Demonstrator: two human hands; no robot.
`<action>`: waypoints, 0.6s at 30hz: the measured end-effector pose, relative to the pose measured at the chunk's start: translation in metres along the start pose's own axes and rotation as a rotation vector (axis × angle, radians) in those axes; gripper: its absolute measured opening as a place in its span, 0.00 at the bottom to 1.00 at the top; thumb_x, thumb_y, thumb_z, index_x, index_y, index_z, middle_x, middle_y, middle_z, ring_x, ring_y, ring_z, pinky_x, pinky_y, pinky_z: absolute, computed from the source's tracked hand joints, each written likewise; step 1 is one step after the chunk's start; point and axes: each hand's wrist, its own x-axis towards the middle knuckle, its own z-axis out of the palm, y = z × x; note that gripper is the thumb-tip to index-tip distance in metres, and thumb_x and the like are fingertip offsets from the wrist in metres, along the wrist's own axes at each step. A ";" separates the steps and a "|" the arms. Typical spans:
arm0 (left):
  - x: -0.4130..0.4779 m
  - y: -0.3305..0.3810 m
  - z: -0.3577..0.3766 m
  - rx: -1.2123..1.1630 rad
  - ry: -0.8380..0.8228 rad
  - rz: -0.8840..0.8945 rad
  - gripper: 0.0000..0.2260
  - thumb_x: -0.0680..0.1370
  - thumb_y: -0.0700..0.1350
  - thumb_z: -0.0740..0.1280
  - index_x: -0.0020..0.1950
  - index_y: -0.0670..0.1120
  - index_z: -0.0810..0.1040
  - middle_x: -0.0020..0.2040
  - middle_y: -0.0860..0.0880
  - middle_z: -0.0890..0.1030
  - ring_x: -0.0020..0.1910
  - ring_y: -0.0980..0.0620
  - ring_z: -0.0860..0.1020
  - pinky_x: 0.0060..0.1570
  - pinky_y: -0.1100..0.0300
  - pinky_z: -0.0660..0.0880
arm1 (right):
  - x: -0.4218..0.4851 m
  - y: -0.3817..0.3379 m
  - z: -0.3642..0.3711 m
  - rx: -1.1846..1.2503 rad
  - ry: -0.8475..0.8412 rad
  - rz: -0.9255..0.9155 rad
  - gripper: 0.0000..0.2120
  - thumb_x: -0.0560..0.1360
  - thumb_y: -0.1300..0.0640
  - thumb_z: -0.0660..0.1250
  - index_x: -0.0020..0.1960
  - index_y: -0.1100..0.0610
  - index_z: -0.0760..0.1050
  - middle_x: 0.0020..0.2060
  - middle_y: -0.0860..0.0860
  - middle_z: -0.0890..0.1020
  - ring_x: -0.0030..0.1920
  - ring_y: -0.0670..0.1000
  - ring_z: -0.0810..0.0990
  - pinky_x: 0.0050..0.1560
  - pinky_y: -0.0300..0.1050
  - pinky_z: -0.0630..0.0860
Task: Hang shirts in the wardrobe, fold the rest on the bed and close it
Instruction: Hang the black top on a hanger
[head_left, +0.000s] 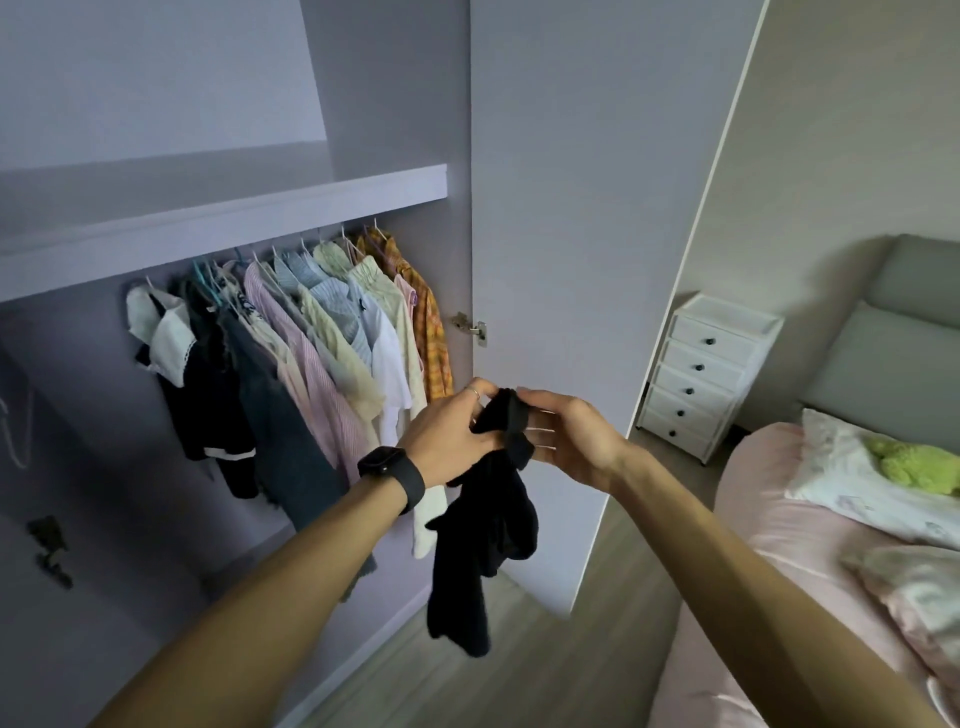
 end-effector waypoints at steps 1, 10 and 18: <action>0.002 -0.002 -0.001 -0.056 0.038 -0.025 0.20 0.70 0.62 0.74 0.58 0.60 0.74 0.45 0.58 0.83 0.45 0.57 0.82 0.48 0.52 0.79 | -0.001 0.008 -0.004 -0.002 0.028 -0.028 0.17 0.75 0.44 0.68 0.56 0.54 0.84 0.52 0.50 0.86 0.51 0.51 0.84 0.53 0.46 0.78; 0.015 -0.005 -0.039 -0.595 0.160 -0.116 0.20 0.71 0.40 0.78 0.56 0.57 0.76 0.45 0.52 0.85 0.44 0.55 0.81 0.48 0.60 0.78 | -0.004 0.090 0.000 -0.707 0.215 -0.069 0.09 0.79 0.50 0.68 0.57 0.48 0.81 0.50 0.44 0.85 0.52 0.49 0.83 0.57 0.46 0.79; -0.020 -0.046 -0.076 -0.156 -0.247 -0.122 0.21 0.74 0.27 0.65 0.57 0.52 0.79 0.56 0.53 0.80 0.56 0.58 0.77 0.51 0.75 0.72 | 0.022 0.029 -0.003 -0.723 0.578 -0.280 0.11 0.82 0.52 0.58 0.60 0.52 0.76 0.50 0.55 0.84 0.53 0.60 0.80 0.50 0.46 0.73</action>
